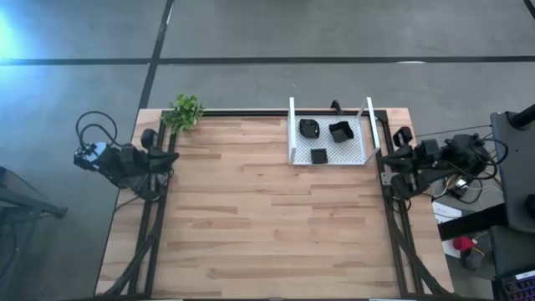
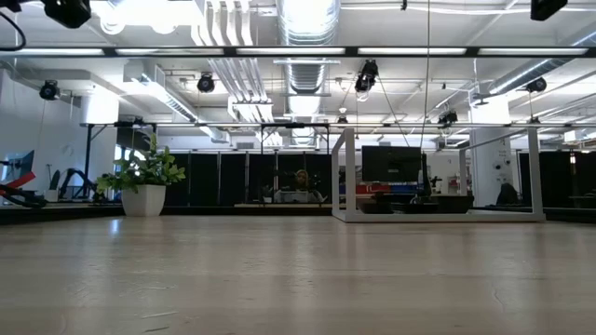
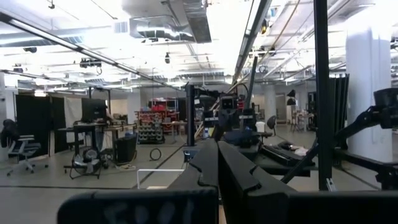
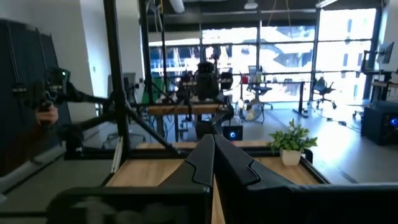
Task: Pick & Place Mini shaped plates
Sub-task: Return to Home Position
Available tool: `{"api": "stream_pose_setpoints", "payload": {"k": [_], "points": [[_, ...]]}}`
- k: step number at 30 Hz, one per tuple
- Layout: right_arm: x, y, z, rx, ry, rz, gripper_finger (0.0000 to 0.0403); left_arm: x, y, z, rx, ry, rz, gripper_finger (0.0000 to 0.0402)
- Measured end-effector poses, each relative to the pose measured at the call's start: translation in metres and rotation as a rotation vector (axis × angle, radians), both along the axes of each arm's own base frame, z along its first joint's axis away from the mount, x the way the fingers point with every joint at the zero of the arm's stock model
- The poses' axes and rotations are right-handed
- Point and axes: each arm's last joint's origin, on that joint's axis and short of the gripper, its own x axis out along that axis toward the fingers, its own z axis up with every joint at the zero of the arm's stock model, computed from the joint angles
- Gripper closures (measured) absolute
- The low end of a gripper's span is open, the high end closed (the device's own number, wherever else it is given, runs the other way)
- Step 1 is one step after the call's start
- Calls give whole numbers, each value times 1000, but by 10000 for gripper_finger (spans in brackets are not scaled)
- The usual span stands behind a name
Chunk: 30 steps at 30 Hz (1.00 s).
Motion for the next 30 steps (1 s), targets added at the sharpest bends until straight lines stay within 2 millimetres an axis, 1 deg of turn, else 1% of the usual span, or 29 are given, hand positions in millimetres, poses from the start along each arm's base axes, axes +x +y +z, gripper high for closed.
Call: {"api": "stream_pose_setpoints", "payload": {"k": [4, 8, 13, 17, 22, 26, 30], "points": [[-9, -3, -8, 16, -40, 0, 394, -5, 2, 0, -3, -18, 3, 402], [-8, -3, -11, 16, -23, -1, 394, -10, 5, -1, 13, -22, 8, 402], [-4, -1, -12, 7, 1, 3, 394, -9, 4, -3, 32, -8, 16, 402], [-2, -1, -18, 12, 12, 2, 394, -8, 4, -5, 33, 6, 12, 402], [12, 4, -42, -1, 88, -4, 394, 1, 0, -22, 59, 48, 12, 401], [24, 7, -62, 24, 138, -23, 394, 8, -4, -37, 75, 80, 12, 401], [35, 11, -78, 28, 137, -22, 394, 14, -6, -50, 74, 95, 11, 402]]}}
